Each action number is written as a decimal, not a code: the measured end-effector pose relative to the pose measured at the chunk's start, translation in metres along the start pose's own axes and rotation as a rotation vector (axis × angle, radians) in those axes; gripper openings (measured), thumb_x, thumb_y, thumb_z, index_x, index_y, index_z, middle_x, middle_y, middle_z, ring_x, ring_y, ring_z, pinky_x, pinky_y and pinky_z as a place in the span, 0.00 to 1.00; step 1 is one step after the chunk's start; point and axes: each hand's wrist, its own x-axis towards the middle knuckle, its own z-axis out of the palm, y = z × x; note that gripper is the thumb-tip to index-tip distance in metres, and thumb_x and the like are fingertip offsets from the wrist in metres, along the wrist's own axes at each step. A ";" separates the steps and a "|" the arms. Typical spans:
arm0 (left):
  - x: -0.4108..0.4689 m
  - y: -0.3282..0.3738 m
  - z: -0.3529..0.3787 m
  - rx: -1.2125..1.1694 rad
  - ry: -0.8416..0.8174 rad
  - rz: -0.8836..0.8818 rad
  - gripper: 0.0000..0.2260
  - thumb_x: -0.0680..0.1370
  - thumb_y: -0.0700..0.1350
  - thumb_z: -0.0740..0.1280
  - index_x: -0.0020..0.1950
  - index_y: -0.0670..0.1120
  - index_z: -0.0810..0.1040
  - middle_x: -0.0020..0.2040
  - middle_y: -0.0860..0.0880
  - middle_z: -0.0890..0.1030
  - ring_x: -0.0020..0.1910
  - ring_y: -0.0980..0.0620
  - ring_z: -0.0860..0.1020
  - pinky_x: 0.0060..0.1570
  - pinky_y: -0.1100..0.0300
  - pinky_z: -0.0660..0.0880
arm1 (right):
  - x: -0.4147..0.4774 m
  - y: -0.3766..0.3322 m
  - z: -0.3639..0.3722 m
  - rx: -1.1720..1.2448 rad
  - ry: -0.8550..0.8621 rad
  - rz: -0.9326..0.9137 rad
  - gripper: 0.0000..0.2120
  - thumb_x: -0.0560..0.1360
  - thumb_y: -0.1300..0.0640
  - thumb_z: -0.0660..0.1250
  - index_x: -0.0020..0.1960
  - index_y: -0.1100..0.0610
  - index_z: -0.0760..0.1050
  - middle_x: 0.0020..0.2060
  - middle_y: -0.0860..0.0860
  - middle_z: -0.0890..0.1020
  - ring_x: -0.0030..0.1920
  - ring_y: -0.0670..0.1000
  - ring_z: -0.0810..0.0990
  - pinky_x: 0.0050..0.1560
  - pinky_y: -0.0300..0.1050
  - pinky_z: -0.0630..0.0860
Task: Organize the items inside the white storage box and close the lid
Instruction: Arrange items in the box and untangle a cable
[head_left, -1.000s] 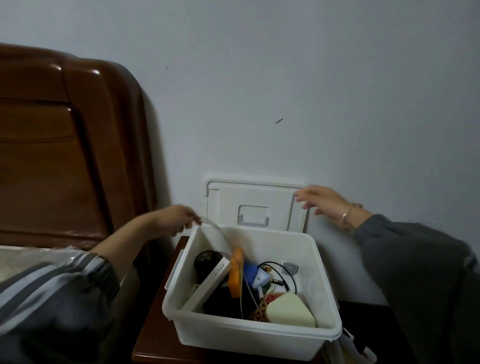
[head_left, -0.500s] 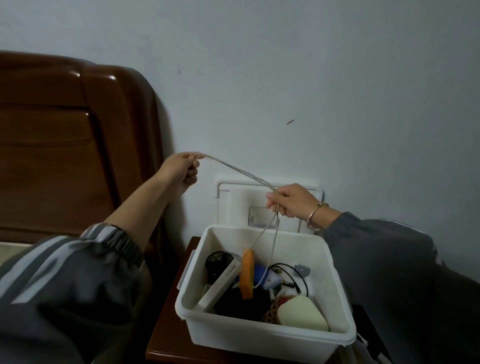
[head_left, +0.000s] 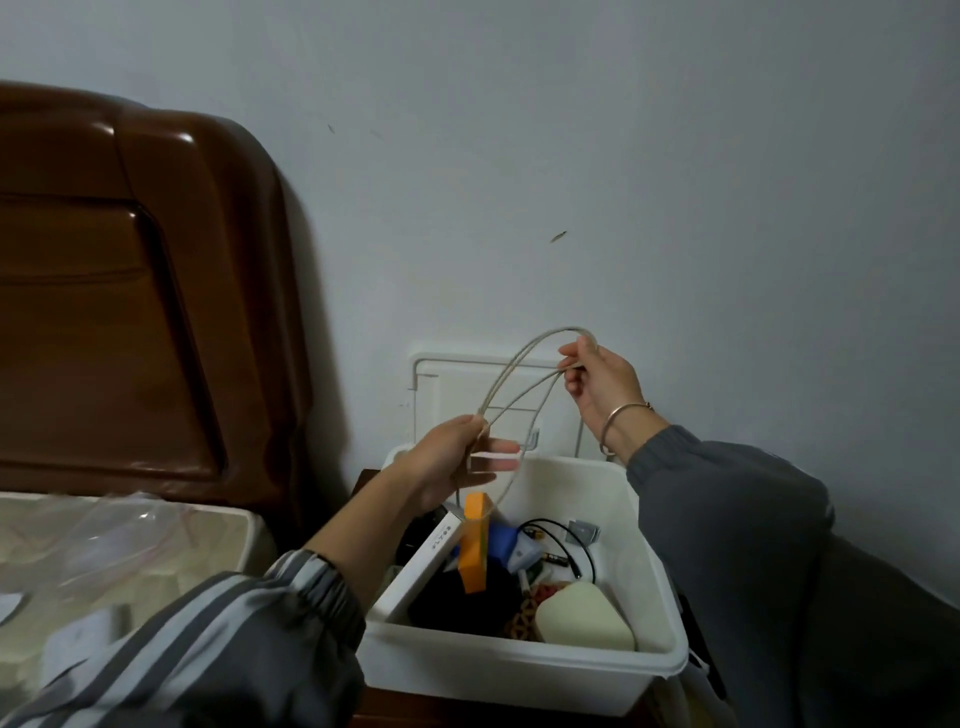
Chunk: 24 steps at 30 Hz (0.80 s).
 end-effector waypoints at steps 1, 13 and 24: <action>-0.001 -0.004 0.002 -0.008 -0.010 -0.020 0.11 0.83 0.47 0.52 0.43 0.47 0.68 0.45 0.46 0.85 0.46 0.46 0.84 0.50 0.53 0.74 | 0.001 0.000 -0.003 0.041 0.037 0.002 0.14 0.80 0.57 0.60 0.40 0.62 0.76 0.30 0.53 0.76 0.26 0.44 0.70 0.27 0.32 0.70; -0.010 -0.028 0.015 0.216 -0.131 0.041 0.14 0.83 0.50 0.56 0.42 0.49 0.75 0.30 0.54 0.64 0.28 0.57 0.65 0.41 0.60 0.77 | 0.014 -0.007 -0.042 0.358 0.230 0.229 0.21 0.81 0.50 0.53 0.30 0.53 0.62 0.40 0.51 0.81 0.44 0.49 0.79 0.52 0.49 0.70; -0.017 -0.023 -0.001 0.282 -0.064 0.093 0.28 0.74 0.64 0.64 0.71 0.56 0.68 0.73 0.57 0.68 0.70 0.59 0.64 0.71 0.56 0.59 | -0.028 -0.014 0.018 0.261 -0.094 0.185 0.22 0.78 0.56 0.55 0.25 0.53 0.58 0.17 0.47 0.63 0.15 0.43 0.56 0.17 0.30 0.51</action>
